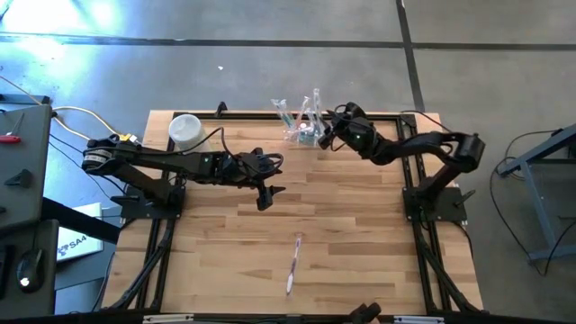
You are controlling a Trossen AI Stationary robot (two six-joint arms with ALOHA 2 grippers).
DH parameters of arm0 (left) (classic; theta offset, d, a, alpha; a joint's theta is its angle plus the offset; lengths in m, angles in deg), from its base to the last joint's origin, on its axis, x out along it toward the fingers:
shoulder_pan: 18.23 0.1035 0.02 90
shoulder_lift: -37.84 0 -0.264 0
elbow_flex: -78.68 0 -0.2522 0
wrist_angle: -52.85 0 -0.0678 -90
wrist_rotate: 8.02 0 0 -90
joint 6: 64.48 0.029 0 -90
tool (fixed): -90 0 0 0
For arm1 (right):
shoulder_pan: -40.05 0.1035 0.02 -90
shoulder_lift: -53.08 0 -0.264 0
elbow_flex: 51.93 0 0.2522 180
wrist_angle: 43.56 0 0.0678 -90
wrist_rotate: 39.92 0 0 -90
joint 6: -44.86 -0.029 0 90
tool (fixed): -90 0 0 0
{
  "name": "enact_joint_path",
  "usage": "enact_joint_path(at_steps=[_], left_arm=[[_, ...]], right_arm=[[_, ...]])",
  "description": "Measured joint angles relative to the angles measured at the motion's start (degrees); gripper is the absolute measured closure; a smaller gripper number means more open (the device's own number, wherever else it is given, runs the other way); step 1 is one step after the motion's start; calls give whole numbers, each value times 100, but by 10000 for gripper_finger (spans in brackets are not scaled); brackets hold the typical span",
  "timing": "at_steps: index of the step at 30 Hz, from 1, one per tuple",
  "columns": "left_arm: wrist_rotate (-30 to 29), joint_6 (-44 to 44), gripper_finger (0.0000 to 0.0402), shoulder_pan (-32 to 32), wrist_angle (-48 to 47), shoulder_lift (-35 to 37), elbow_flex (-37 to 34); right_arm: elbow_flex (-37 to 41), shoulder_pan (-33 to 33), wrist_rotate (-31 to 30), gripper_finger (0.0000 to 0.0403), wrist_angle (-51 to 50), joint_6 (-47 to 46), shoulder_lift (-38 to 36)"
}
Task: Pick & Place toothbrushing station
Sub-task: Put the green toothbrush into the transparent organizer, then put the purple toothbrush into the transparent organizer
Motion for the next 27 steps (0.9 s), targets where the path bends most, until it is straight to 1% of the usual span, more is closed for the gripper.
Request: enact_joint_path(at_steps=[3,7,10,13,18,22,25,27], left_arm=[[-2,0,142,0,-2,0,0],[0,-1,142,0,0,0,0],[0,-2,142,0,0,0,0],[0,-1,142,0,0,0,0],[13,-2,142,2,-4,0,0],[322,-5,142,-113,-4,0,0],[354,-4,142,-435,-10,0,0],[308,-6,142,-720,-10,0,0]], right_arm=[[0,0,19,244,-308,-90,-186],[0,0,22,235,-371,-123,-336],[-12,16,24,227,-339,131,-540],[-46,78,18,224,-341,312,-802],[-55,251,30,224,-460,341,-1424],[-55,560,196,225,-1166,287,-2093],[-55,984,309,225,-1773,241,-2678],[-55,1332,308,225,-2178,3,-3051]])
